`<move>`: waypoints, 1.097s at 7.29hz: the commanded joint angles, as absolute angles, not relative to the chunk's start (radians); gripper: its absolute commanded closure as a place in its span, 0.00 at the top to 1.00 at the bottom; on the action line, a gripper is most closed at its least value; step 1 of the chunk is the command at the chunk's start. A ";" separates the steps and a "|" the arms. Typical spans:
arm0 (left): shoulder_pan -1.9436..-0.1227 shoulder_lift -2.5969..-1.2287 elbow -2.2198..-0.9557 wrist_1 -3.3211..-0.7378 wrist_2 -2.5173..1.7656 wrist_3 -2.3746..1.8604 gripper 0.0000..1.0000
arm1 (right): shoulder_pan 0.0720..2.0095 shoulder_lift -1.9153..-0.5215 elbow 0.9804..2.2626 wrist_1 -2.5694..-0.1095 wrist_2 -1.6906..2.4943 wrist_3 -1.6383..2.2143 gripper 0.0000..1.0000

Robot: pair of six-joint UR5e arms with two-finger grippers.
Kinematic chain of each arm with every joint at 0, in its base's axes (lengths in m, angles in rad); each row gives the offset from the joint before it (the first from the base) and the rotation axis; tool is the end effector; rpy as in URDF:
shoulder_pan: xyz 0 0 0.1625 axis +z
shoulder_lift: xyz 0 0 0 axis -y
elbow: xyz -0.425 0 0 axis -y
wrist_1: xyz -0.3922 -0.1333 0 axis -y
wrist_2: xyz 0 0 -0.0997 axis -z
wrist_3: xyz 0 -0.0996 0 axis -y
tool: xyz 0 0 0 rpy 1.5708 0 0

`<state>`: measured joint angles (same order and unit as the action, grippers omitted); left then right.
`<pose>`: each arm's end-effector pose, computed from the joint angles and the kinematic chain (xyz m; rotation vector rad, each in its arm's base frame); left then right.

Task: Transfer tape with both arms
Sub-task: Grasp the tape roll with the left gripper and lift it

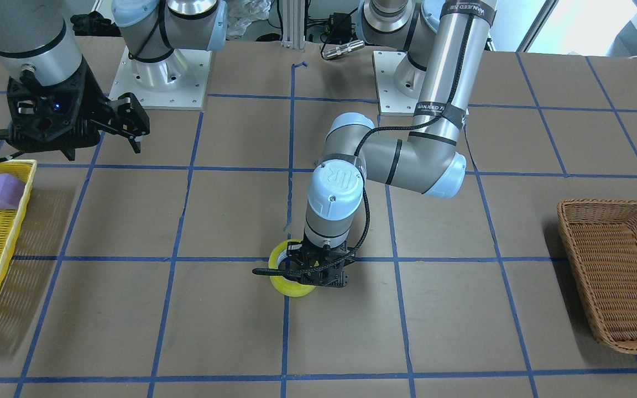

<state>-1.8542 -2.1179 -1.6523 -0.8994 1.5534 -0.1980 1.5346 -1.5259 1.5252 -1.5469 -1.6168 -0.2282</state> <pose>-0.3092 -0.5788 0.1996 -0.1335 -3.1111 0.0583 0.1102 -0.5130 0.4856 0.2978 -3.0844 -0.0450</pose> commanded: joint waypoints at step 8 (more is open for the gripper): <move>-1.187 -1.899 -1.494 -1.281 1.546 0.519 0.00 | 1.534 -1.519 1.531 -1.555 -1.601 -0.232 1.00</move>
